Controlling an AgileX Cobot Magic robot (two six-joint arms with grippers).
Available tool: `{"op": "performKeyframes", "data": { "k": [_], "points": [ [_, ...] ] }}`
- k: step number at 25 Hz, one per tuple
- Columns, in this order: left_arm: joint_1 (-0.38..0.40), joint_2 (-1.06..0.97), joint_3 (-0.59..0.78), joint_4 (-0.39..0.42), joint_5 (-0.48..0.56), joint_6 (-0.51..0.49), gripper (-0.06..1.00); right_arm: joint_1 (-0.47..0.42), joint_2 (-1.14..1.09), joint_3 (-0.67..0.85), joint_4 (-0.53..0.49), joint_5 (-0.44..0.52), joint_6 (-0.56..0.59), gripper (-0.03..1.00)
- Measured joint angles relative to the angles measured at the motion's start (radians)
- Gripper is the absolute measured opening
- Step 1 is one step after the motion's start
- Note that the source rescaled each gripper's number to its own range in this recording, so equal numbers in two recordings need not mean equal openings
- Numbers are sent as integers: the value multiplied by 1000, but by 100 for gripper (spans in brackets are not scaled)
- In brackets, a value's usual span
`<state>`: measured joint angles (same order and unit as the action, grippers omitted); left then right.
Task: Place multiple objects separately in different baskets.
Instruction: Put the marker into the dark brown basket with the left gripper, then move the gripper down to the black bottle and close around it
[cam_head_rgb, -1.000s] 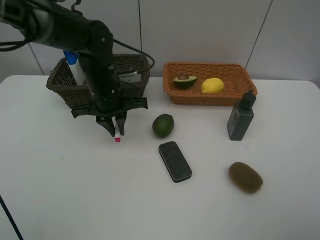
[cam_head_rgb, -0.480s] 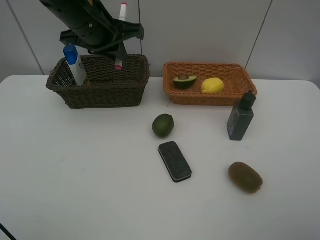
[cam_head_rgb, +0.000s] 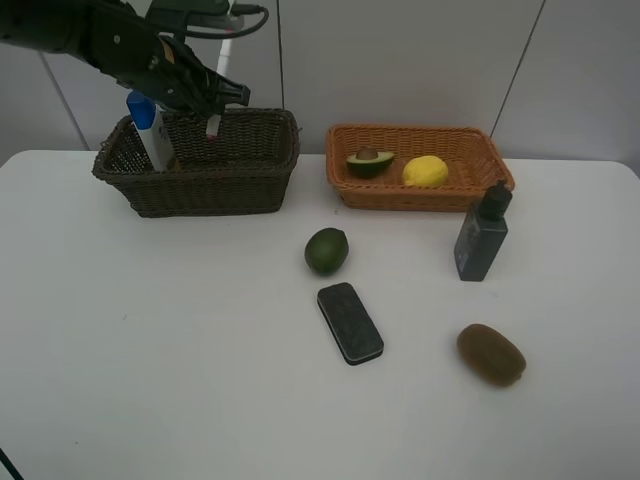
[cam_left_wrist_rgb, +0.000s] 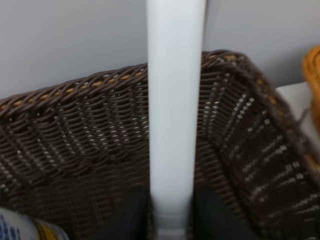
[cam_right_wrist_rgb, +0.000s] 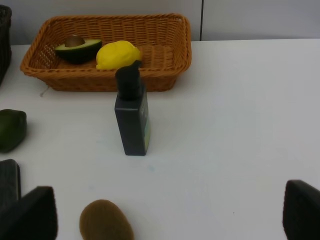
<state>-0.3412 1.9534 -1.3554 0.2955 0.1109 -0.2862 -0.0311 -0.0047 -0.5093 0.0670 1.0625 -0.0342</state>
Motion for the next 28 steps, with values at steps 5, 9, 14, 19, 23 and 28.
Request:
{"op": "performKeyframes", "data": {
  "k": [5,9,14,19,23,28],
  "points": [
    [0,34,0,18,-33,3,93,0,0,0,0,0,0,100],
    [0,4,0,8,-25,-7,99,0,0,0,0,0,0,100],
    [0,-129,0,-83,208,-48,100,0,0,0,0,0,0,100],
    [0,-286,0,-170,685,-51,100,0,0,0,0,0,0,100],
    [0,-345,0,-167,1018,-50,100,0,0,0,0,0,0,100],
    [20,-375,23,-135,1084,-12,100,0,0,0,0,0,0,100]
  ]
}}
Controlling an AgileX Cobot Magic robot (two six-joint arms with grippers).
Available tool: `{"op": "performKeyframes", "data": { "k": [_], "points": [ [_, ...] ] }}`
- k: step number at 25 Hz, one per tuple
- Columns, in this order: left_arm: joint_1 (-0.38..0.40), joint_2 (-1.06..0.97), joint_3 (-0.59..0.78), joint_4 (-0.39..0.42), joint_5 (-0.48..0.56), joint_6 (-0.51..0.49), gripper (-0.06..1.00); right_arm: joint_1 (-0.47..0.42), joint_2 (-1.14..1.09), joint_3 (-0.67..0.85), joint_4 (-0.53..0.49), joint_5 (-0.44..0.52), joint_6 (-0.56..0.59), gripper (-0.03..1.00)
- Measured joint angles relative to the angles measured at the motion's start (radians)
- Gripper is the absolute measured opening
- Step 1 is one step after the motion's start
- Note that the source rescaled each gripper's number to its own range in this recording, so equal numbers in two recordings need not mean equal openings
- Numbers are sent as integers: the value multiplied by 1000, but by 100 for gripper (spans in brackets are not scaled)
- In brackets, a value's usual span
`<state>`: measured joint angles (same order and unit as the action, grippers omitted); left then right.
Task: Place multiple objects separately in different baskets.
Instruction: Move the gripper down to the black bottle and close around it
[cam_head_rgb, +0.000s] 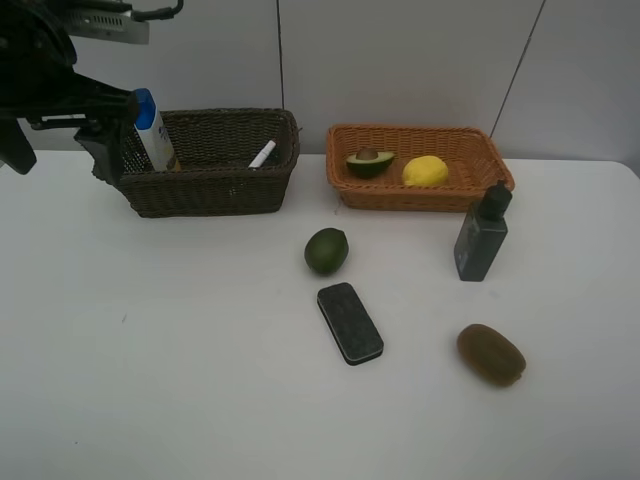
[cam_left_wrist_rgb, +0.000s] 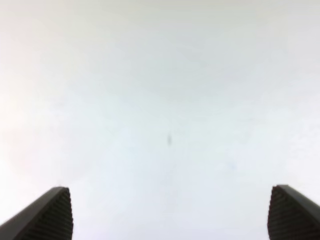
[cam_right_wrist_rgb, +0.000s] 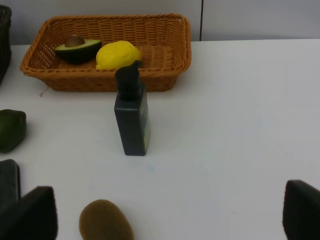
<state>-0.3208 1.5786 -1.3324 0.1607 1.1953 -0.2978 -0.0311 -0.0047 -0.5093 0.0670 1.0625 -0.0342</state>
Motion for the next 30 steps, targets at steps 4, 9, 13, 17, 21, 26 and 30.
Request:
{"op": "performKeyframes", "data": {
  "k": [4,9,13,17,21,26,30],
  "points": [
    [93,-85,74,0,0,33,100,0,0,0,0,0,0,100],
    [291,-301,237,-15,2,97,100,0,0,0,0,0,0,100],
    [324,-563,385,-84,2,144,100,0,0,0,0,0,0,100],
    [324,-859,504,-146,4,204,100,0,0,0,0,0,0,100],
    [324,-1133,583,-171,5,298,100,0,0,0,0,0,0,100],
    [324,-1376,643,-186,5,381,100,0,0,0,0,0,0,100],
    [324,-1495,715,-223,-18,385,100,0,0,0,0,0,0,100]
  ]
}}
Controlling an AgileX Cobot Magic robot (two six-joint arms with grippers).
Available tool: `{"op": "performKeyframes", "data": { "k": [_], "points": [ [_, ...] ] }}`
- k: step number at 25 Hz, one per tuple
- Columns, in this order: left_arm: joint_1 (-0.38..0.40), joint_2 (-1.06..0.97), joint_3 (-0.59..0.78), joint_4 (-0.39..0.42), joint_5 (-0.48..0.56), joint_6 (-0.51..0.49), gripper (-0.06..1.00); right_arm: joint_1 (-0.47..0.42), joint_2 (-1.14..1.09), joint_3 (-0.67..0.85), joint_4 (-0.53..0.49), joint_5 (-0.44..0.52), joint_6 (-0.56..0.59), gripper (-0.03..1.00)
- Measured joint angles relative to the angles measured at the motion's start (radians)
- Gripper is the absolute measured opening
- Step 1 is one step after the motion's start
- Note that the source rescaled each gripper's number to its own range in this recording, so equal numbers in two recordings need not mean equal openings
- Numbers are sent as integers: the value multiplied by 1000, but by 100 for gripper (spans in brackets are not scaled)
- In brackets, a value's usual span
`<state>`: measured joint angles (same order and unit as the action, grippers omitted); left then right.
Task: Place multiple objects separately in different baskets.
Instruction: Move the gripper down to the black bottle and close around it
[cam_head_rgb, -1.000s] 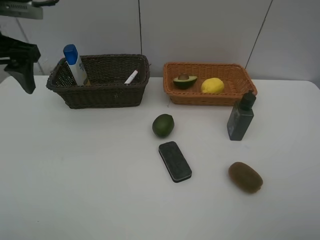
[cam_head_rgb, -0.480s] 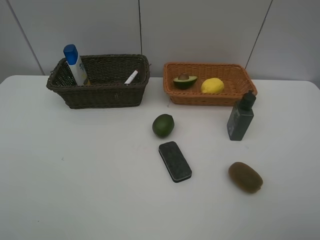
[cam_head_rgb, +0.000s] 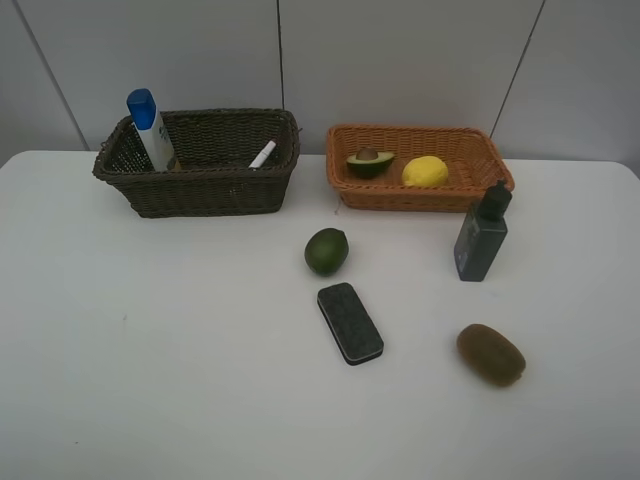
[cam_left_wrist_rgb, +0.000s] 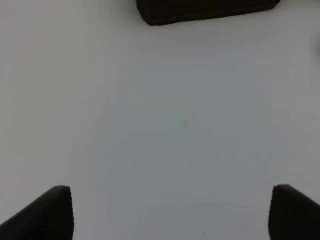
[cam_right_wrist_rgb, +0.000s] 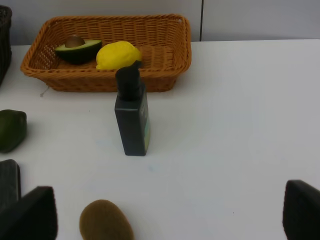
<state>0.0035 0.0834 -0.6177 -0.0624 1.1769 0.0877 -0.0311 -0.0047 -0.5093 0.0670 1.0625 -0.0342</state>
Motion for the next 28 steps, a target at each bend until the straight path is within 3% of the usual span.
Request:
{"op": "performKeyframes", "data": {
  "k": [7,28],
  "points": [
    [0,-87,104,-47,-95,5,100,0,0,0,0,0,0,100],
    [0,-90,108,-55,-109,5,100,0,0,0,0,0,0,100]
  ]
}}
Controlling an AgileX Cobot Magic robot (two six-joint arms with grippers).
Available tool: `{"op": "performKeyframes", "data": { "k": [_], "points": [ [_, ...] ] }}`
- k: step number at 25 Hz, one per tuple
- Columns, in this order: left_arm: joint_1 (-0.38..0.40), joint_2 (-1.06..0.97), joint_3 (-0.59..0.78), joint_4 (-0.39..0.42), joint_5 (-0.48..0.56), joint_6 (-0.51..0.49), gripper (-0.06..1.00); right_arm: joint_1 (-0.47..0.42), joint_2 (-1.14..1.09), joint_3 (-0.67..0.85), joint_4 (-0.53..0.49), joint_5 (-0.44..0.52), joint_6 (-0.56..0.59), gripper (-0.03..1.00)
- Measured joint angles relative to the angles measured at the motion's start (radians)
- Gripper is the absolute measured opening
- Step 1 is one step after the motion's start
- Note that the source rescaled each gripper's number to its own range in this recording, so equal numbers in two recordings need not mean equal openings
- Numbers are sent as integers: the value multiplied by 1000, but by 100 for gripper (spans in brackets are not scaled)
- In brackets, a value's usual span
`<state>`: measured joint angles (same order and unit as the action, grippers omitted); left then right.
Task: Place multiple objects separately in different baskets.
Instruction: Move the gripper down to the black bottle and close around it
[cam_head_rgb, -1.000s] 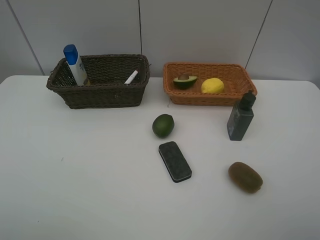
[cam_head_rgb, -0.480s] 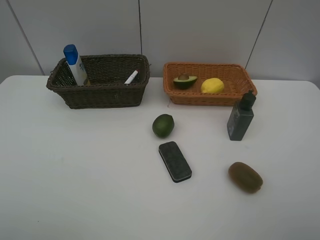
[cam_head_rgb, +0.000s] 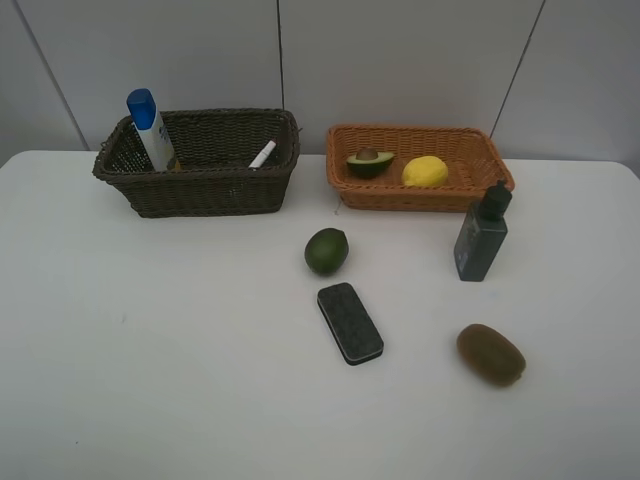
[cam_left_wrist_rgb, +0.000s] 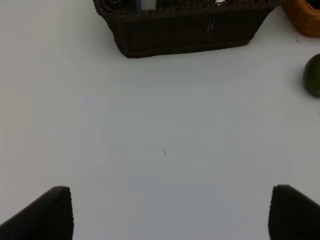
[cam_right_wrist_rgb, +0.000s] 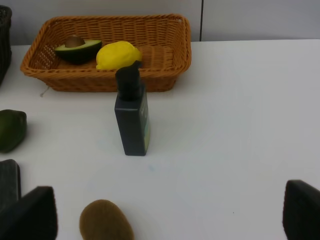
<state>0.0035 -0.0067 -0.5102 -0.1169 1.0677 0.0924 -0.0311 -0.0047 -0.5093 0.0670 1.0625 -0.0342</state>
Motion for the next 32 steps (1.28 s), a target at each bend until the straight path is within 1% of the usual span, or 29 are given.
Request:
{"op": "performKeyframes", "data": {
  "k": [15,18,21,23,25,30,32],
  "points": [
    [2,0,0,-2,0,0,100,0,0,0,0,0,0,100],
    [2,0,0,-2,0,0,100,0,41,0,0,0,9,100],
    [2,0,0,-2,0,0,100,0,177,0,0,-1,42,100],
    [2,0,0,-2,0,0,100,0,316,-7,0,-6,51,100],
    [2,0,0,-2,0,0,100,0,457,-28,-1,-32,55,100],
    [2,0,0,-2,0,0,100,0,854,-161,-15,-108,55,100],
    [2,0,0,-2,0,0,100,0,991,-234,-9,-117,55,100]
  ]
}}
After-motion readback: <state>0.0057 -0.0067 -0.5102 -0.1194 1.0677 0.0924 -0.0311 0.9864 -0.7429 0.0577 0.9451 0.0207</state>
